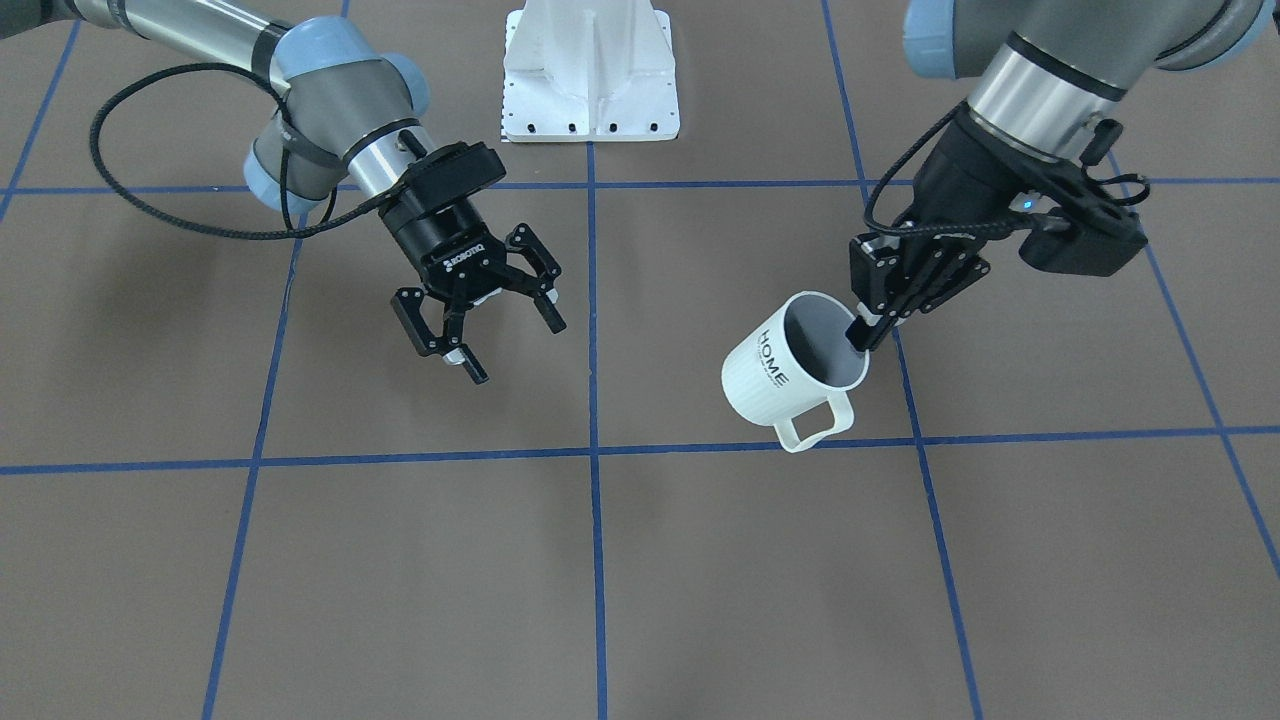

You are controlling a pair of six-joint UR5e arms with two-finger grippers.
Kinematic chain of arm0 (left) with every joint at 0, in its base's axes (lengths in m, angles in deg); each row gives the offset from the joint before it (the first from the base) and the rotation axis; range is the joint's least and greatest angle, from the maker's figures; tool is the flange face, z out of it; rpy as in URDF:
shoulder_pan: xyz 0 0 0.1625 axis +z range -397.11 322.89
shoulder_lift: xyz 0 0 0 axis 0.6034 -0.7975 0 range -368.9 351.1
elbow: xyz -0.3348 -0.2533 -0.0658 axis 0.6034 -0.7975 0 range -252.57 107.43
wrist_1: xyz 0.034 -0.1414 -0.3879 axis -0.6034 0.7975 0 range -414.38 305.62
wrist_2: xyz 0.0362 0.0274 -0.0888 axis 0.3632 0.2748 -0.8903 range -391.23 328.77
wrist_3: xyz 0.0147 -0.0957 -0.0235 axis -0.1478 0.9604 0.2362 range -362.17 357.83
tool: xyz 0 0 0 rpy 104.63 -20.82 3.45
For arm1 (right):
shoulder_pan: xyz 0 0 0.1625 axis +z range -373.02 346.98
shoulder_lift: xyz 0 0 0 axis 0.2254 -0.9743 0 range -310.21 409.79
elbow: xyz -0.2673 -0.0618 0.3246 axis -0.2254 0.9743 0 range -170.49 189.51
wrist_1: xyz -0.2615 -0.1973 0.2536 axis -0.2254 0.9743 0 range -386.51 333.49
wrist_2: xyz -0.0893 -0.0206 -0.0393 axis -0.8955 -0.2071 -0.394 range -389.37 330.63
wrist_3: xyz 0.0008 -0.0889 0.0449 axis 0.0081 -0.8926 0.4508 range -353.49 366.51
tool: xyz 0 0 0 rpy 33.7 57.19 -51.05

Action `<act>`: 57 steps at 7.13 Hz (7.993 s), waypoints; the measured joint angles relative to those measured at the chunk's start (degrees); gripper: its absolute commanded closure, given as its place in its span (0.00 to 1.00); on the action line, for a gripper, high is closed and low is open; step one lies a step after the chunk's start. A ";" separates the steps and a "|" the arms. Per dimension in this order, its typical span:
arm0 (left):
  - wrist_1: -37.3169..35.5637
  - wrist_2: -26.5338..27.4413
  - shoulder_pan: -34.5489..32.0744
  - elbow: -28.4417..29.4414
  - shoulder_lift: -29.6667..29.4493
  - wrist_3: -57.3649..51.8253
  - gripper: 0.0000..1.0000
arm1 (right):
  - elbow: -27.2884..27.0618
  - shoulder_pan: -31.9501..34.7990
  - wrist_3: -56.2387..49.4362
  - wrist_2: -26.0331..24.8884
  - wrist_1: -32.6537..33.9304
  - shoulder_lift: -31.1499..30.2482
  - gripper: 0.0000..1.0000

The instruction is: Left arm hands cup to right arm to dump lemon

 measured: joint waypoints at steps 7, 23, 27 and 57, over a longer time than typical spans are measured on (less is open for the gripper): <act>-0.42 5.11 9.13 1.22 -4.29 6.16 1.00 | 2.69 -4.61 -5.95 -9.33 -1.17 3.56 0.06; -0.58 6.01 14.20 0.52 -5.88 6.61 1.00 | 2.32 -5.95 -6.34 -11.81 -1.67 3.24 0.06; -0.52 5.64 14.39 0.26 -5.86 6.50 0.00 | 2.29 -6.19 -6.44 -11.87 -1.66 2.86 0.82; -18.52 -8.51 -16.69 -5.58 20.52 -66.98 0.00 | 18.88 48.11 91.85 38.74 -72.21 -48.62 1.00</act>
